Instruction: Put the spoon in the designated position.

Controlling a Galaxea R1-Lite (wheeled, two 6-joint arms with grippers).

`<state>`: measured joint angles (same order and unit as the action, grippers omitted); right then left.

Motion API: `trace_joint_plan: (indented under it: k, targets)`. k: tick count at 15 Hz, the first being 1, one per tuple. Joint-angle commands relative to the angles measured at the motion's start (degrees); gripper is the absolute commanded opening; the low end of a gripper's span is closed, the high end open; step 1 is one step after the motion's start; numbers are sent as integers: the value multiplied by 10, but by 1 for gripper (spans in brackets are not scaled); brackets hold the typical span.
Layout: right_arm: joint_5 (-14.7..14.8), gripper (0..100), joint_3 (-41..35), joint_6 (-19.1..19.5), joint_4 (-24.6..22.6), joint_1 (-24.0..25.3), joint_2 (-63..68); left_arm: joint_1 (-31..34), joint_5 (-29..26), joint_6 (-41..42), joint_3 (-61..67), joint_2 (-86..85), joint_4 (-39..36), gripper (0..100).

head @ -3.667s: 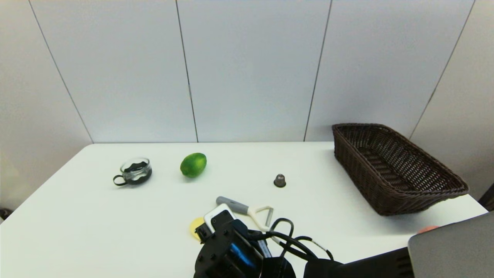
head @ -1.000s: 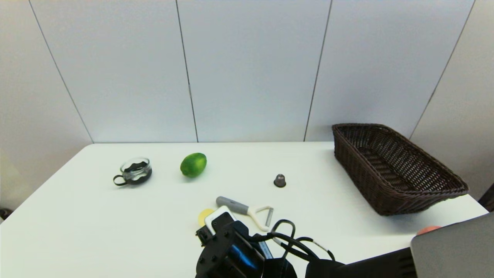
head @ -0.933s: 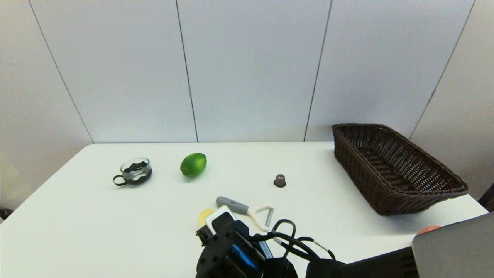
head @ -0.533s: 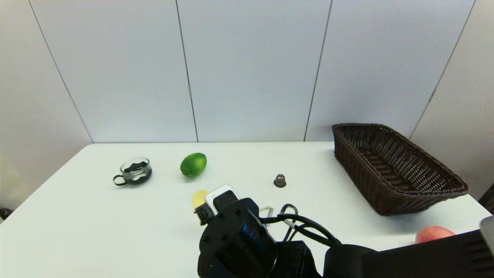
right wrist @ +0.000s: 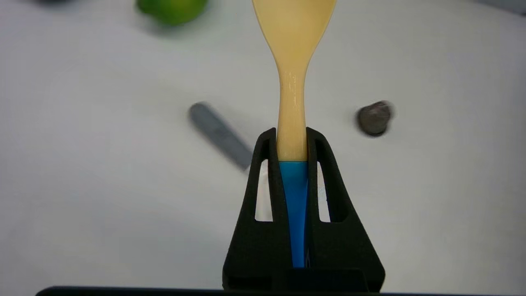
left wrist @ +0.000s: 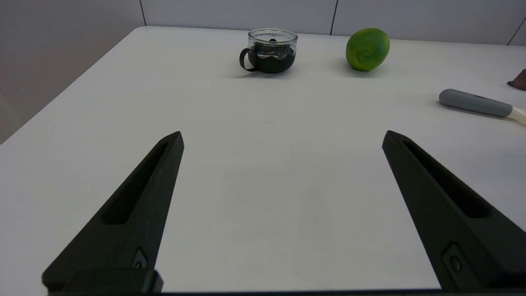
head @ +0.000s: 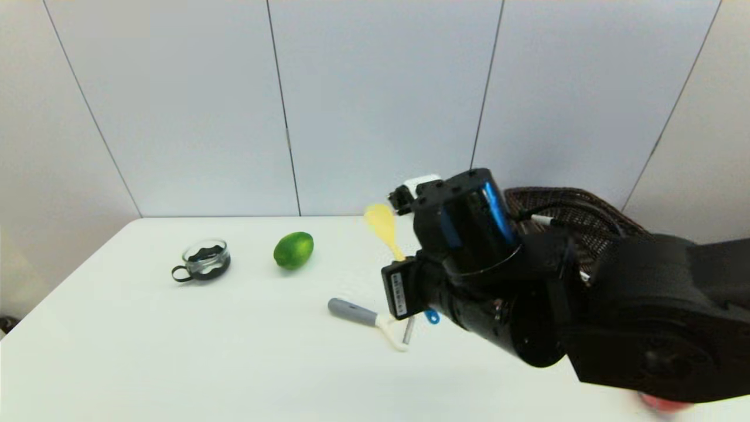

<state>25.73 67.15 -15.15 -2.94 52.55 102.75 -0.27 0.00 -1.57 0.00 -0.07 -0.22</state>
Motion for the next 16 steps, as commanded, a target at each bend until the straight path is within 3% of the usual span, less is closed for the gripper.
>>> trace_joint_plan:
  k: [1, 10, 13, 16]
  targets:
    - [1, 0, 3, -1, -1, -72, -30, 0, 0, -1, 1, 1, 0, 100]
    - [2, 0, 26, 1, -14, -192, 40, 0, 0, 0, 1, 1, -1, 100]
    - [7, 0, 27, 4, -52, -217, 80, 0, 0, 0, 1, 1, 0, 100]
    - [7, 0, 27, 18, -62, -231, 100, 0, 0, 0, 1, 1, -1, 100]
